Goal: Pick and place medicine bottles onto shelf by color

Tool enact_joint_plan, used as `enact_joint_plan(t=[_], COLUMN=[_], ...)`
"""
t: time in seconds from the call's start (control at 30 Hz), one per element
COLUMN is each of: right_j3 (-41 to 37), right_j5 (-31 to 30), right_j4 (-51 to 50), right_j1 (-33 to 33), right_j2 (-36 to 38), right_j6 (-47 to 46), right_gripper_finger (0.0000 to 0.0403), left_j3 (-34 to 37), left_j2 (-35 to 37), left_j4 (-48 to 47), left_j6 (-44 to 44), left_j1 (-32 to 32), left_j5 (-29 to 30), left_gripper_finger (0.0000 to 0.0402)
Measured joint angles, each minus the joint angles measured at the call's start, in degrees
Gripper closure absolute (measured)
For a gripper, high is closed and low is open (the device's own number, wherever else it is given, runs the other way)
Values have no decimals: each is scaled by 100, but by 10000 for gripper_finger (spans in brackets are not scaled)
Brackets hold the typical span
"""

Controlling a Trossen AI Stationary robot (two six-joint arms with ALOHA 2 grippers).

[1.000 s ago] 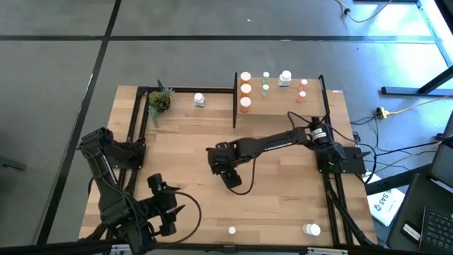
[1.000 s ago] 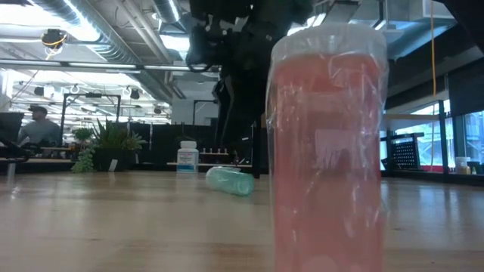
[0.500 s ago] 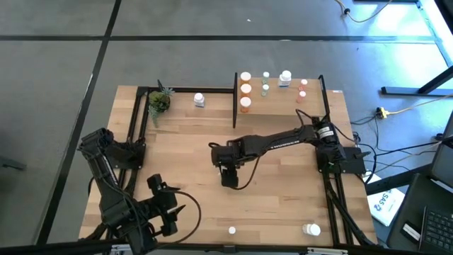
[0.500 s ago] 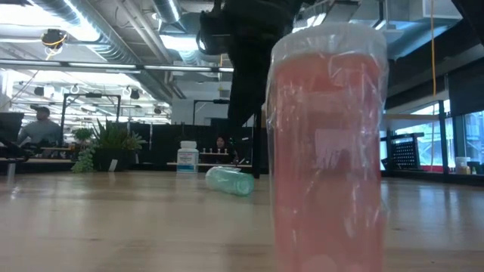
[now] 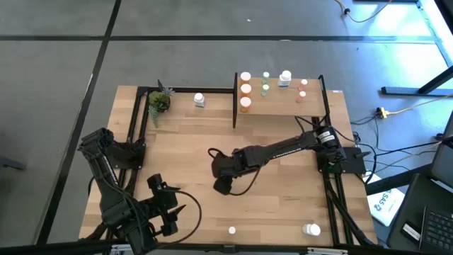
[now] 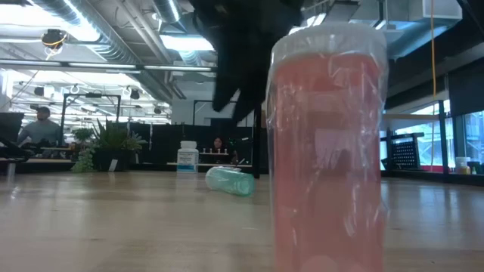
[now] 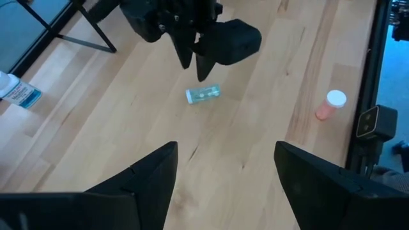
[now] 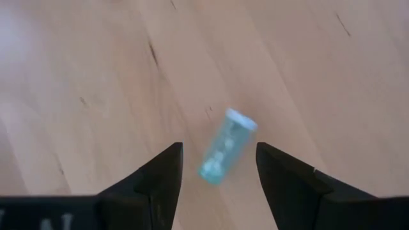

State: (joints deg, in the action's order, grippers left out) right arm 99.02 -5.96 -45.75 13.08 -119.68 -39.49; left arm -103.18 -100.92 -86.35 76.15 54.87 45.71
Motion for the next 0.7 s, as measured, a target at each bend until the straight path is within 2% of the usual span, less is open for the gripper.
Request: enact_joint_plan(t=[0.37,0.7], right_j3=[-2,-7], right_j5=[344,365], right_j4=[278,426], right_j1=[-199,-337], right_j2=[-462,-758], right_j6=[-232,-202], right_gripper_finger=[202,202], left_j3=[0,0], left_j2=[0,0], left_j4=[14,25], left_j6=[-15,-19], left_j1=[7,7], left_j5=[-11,-17], left_gripper_finger=[147,147])
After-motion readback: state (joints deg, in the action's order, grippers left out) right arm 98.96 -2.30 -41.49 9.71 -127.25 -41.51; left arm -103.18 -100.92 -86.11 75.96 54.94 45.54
